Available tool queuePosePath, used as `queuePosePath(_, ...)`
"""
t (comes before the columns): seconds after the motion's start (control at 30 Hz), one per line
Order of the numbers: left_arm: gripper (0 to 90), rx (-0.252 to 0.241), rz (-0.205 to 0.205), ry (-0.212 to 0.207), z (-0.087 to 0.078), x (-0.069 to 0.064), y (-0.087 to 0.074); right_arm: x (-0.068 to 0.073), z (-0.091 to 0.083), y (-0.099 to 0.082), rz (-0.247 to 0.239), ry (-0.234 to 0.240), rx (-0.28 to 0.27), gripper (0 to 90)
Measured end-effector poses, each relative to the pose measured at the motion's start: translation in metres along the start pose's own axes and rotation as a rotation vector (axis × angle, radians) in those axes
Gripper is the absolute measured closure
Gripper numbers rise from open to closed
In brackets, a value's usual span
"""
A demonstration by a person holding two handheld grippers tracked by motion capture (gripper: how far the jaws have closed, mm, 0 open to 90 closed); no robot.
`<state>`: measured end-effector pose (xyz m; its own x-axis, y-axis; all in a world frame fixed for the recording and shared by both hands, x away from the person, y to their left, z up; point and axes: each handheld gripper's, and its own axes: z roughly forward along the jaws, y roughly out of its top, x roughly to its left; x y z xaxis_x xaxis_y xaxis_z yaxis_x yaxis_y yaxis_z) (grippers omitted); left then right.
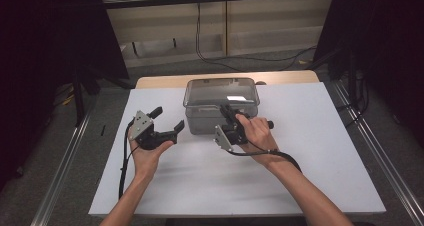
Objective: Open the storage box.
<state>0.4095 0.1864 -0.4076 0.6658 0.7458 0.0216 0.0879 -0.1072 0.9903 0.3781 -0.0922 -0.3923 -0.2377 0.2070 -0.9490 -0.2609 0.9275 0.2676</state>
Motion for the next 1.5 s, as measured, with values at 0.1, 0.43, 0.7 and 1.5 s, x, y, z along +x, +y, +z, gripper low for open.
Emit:
queuePosePath(0.1, 6.1, -0.011, 0.018, 0.008, 0.006, 0.003, 0.000, -0.001, 0.000, 0.001, -0.007, 0.001, 0.000, 80.8)
queuePosePath(0.43, 9.2, 0.007, 0.029, -0.014, 0.029, 0.006, 0.004, -0.004, 0.001, 0.002, -0.001, -0.007, 0.005, 81.0)
queuePosePath(0.7, 13.2, 0.015, 0.009, 0.001, 0.039, 0.014, 0.003, -0.005, 0.001, 0.002, 0.005, -0.007, 0.011, 80.9)
queuePosePath(1.5, 22.9, 0.049, 0.067, -0.023, 0.062, 0.010, 0.011, -0.005, 0.002, 0.001, 0.026, 0.017, -0.003, 72.6)
